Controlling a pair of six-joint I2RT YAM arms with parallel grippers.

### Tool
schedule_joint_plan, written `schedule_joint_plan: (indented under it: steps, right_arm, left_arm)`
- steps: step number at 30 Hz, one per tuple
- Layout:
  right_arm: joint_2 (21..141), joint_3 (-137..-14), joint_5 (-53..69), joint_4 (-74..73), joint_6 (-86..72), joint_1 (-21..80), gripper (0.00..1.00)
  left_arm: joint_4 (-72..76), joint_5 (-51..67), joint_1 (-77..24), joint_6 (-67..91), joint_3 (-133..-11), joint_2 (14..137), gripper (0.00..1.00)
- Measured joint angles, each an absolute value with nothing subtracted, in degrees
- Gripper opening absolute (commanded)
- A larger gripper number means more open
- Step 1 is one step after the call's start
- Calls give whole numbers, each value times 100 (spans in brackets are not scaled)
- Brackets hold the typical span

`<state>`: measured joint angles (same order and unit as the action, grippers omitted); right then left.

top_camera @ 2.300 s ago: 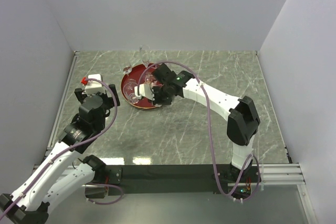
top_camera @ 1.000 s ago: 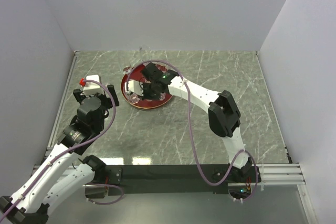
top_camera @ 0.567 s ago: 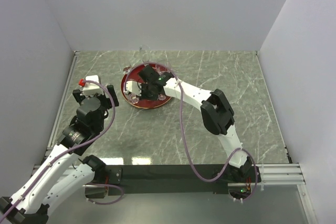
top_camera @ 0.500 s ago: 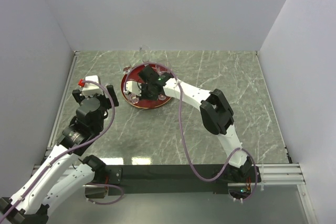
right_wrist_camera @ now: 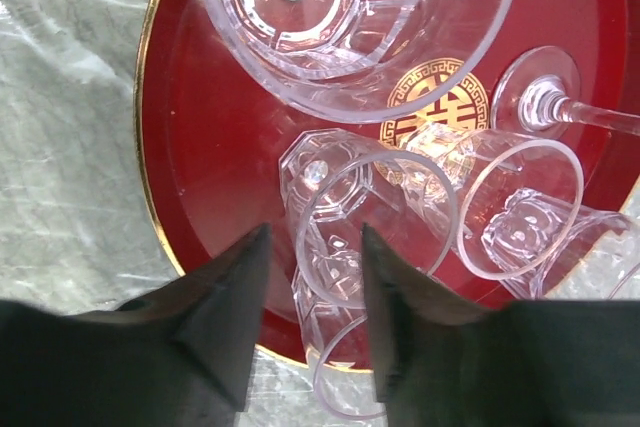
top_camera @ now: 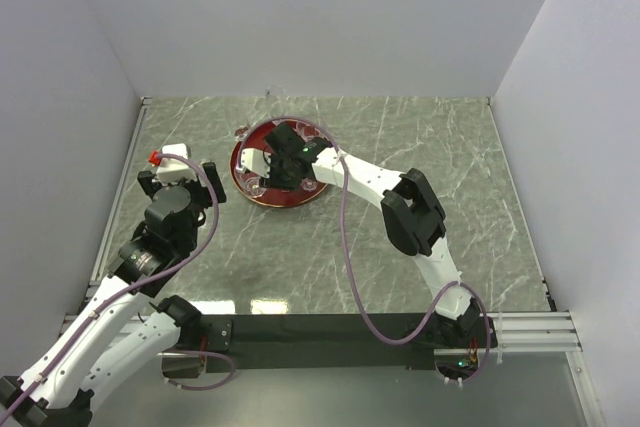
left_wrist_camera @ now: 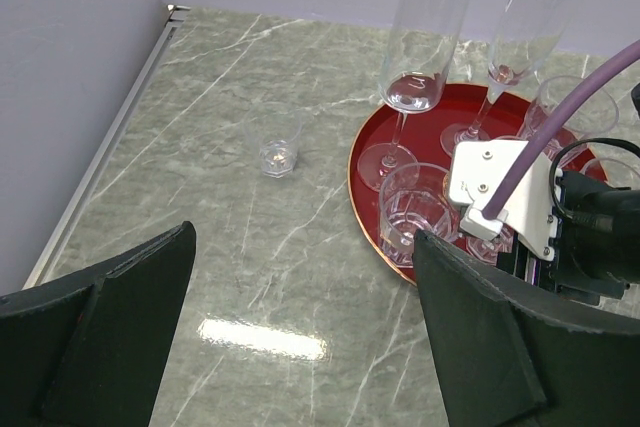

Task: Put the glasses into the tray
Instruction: Place the glass into the tray, then grab a glass with a robot arm

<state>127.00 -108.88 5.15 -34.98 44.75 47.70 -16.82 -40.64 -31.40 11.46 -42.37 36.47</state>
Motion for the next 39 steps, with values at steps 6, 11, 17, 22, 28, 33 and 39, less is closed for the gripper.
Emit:
schedule_joint_plan:
  steps: [6,11,17,22,28,33,39]
  right_arm:
    - [12665,-10888,517,-3430,4436,4768,54]
    - [12385,-10873,585,-3433,4344,4768,55]
    - [11537,-10525,812,-3437,4233,4768,55]
    - [10475,-9706,982,-3430,4191,4757,55]
    - [9076,-8444,1103,-3385,4180,4606,55]
    - [8042,-7529,1308,-3339,4134,4147,55]
    - [6862,-6495,1684,-3074,3907,3164,55]
  left_arm:
    - [-1680,-4069,-3140,1146,-4237,3647,95]
    - [-1675,-4088,-3135,1146,-4237,3640,96]
    - [-1623,-4091,-3131,1144,-4141,3540,98]
    - [-1575,-4088,-3124,1146,-4110,3551,99]
    - [-1562,-4084,-3050,1146,-4106,3669,99]
    - [-1540,-3962,-2731,1170,-4104,3859,99]
    - [-1481,-3203,-1802,1389,-4119,4272,99]
